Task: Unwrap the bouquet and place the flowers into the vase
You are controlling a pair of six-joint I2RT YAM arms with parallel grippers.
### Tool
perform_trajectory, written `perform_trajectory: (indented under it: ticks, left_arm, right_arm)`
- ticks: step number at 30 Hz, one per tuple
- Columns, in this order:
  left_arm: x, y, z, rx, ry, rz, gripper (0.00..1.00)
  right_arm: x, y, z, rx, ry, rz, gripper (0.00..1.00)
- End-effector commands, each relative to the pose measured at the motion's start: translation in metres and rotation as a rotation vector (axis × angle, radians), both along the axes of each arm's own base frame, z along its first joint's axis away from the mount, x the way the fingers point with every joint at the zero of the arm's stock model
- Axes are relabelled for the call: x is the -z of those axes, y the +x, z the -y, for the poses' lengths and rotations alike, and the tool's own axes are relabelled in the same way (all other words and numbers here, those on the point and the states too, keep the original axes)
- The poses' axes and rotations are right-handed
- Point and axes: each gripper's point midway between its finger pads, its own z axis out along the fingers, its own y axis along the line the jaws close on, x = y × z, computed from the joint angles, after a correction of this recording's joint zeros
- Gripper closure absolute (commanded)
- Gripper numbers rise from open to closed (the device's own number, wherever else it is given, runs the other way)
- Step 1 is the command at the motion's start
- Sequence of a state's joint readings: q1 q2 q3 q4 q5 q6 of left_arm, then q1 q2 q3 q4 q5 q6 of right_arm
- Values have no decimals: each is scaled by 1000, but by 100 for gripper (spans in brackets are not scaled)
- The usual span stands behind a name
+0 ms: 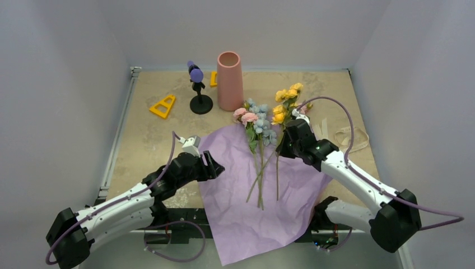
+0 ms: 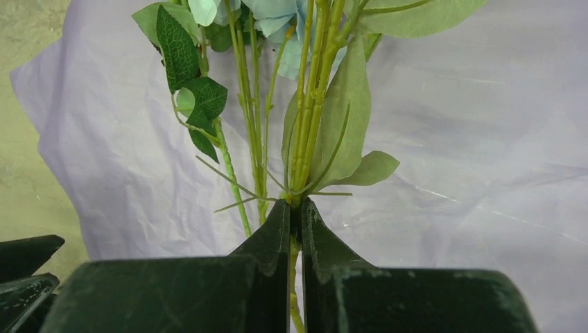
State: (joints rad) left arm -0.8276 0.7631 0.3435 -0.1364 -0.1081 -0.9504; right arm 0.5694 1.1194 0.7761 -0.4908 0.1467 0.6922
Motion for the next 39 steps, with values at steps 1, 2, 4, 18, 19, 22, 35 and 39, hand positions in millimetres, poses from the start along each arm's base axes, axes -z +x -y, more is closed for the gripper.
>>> perform_trajectory:
  ticks: [1, 2, 4, 18, 19, 22, 35, 39]
  left_arm:
    - [-22, 8, 7, -2, -39, 50, 35]
    - [-23, 8, 6, -5, -38, 53, 35]
    - [-25, 9, 6, -8, -37, 57, 35]
    - [-149, 19, 25, 94, -262, 450, 19]
    - [-165, 15, 29, 127, -298, 498, 15]
    - [-209, -1, 42, 257, -367, 621, 4]
    - [-272, -27, 105, 647, -476, 677, 2]
    - [-275, -24, 109, 639, -504, 686, 2]
  right_arm:
    - [-23, -2, 15, 2, -44, 80, 100]
    - [-28, -3, 16, -5, -47, 96, 100]
    - [-41, -5, 18, -32, -36, 151, 100]
    - [-148, -57, -24, -527, 196, 635, 100]
    - [-150, -61, -27, -557, 206, 635, 100]
    - [-160, -77, -38, -645, 269, 662, 100]
    - [-198, -113, -67, -785, 420, 727, 100]
    - [-201, -117, -73, -793, 431, 725, 100]
